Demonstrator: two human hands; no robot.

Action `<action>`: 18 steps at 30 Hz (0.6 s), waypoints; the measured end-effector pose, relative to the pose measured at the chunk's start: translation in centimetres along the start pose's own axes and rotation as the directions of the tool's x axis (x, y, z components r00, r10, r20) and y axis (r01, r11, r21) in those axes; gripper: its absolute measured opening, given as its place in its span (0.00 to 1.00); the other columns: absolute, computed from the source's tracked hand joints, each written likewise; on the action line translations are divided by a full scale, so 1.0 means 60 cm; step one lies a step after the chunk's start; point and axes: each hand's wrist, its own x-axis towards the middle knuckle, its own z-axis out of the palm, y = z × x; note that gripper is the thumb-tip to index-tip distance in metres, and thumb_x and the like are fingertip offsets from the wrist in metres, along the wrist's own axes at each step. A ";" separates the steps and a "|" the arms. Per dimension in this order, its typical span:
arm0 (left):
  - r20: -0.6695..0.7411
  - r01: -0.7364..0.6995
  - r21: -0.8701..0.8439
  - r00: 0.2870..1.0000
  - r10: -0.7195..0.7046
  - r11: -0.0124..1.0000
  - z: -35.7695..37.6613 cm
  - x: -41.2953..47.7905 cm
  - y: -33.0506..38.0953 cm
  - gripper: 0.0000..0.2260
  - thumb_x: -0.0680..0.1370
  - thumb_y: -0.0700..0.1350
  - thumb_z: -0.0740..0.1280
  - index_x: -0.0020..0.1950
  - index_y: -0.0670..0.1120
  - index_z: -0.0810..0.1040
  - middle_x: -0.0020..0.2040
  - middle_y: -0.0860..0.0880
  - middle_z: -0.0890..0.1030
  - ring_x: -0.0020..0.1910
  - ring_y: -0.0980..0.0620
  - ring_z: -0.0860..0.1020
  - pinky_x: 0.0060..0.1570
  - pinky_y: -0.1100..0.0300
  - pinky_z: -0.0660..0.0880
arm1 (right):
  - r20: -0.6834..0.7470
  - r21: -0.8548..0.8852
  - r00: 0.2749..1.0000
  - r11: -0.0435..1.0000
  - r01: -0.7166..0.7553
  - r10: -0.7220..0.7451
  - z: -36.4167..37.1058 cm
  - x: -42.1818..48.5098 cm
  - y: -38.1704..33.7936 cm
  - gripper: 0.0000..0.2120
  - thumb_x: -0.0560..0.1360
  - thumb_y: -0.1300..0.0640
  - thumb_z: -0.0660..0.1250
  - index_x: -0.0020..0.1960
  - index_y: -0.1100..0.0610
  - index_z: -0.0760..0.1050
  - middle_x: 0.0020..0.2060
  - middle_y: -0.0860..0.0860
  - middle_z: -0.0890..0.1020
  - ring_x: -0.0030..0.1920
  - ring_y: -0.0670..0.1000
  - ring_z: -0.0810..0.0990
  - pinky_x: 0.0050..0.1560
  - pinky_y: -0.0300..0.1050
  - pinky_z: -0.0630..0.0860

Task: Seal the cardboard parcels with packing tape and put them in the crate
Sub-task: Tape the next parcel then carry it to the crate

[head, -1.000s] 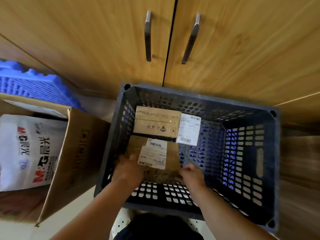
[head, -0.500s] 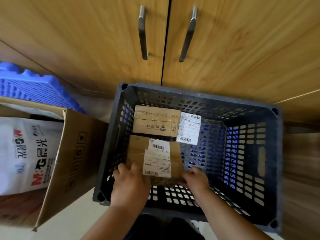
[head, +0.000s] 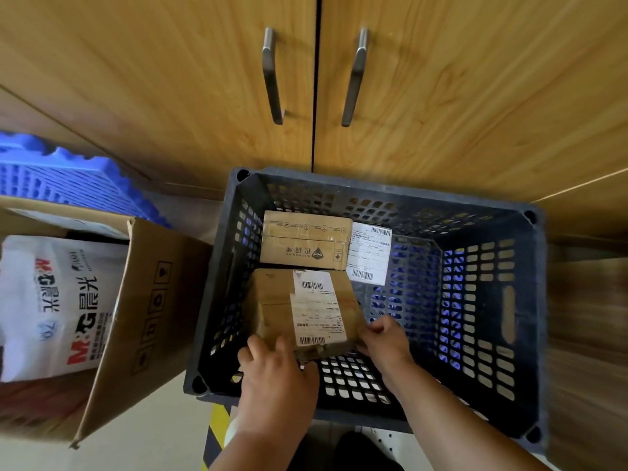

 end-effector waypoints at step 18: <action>0.221 -0.029 -0.125 0.974 0.056 0.992 0.036 0.113 -0.077 0.17 0.81 0.49 0.56 0.67 0.43 0.70 0.67 0.41 0.66 0.64 0.42 0.68 0.56 0.57 0.66 | 0.013 -0.133 1.000 0.991 -0.022 0.024 0.001 0.001 0.013 0.11 0.69 0.69 0.68 0.36 0.57 0.69 0.35 0.54 0.77 0.42 0.55 0.79 0.47 0.47 0.78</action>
